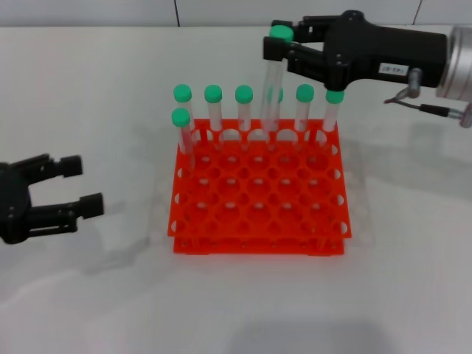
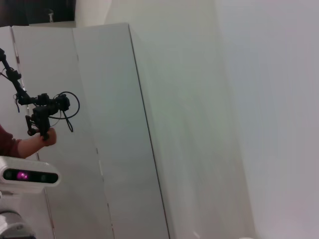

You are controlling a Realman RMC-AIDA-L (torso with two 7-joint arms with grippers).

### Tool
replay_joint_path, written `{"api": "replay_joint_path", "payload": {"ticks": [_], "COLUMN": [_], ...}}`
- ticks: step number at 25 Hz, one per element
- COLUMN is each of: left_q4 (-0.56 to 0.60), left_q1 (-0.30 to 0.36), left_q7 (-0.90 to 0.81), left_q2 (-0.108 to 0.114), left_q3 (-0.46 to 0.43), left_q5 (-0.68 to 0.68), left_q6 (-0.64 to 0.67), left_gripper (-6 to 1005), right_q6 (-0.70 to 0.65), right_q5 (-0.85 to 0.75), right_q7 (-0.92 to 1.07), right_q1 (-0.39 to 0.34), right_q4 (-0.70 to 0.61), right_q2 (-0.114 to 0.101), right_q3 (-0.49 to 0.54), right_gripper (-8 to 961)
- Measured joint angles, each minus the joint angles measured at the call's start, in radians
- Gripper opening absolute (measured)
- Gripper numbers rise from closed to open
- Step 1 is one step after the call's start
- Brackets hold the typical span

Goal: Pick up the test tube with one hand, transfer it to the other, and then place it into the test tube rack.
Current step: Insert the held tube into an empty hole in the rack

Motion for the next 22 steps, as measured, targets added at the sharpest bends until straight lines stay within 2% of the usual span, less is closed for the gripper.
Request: {"api": "replay_joint_path", "payload": {"ticks": [7,10,11,22], "left_q4": [-0.010,-0.011,-0.011,-0.012], "left_q1": [0.001,0.004,0.004,0.007], "left_q7": [0.007,0.012,0.013,0.045], "left_q2": [0.000,0.003,0.003,0.014], "left_q3": [-0.088,-0.103,-0.105,-0.127], "left_q5": [0.107,0.140,0.143,0.184], "left_q6": [0.000,-0.003,-0.004,0.000], "left_gripper": [894,894,894,893], "right_q6": [0.091,0.136,0.185,0.355], "right_q5": [0.054,0.097,0.149,0.308], "right_q7": [-0.038,-0.068,-0.109,-0.231], "right_q1": [0.007,0.009,0.007,0.005], "right_q4": [-0.001,0.001,0.001,0.004], "right_q2": [0.001,0.003,0.003,0.003], "right_q3": [-0.106,-0.158,-0.215,-0.406], "right_gripper": [266,266,266,266]}}
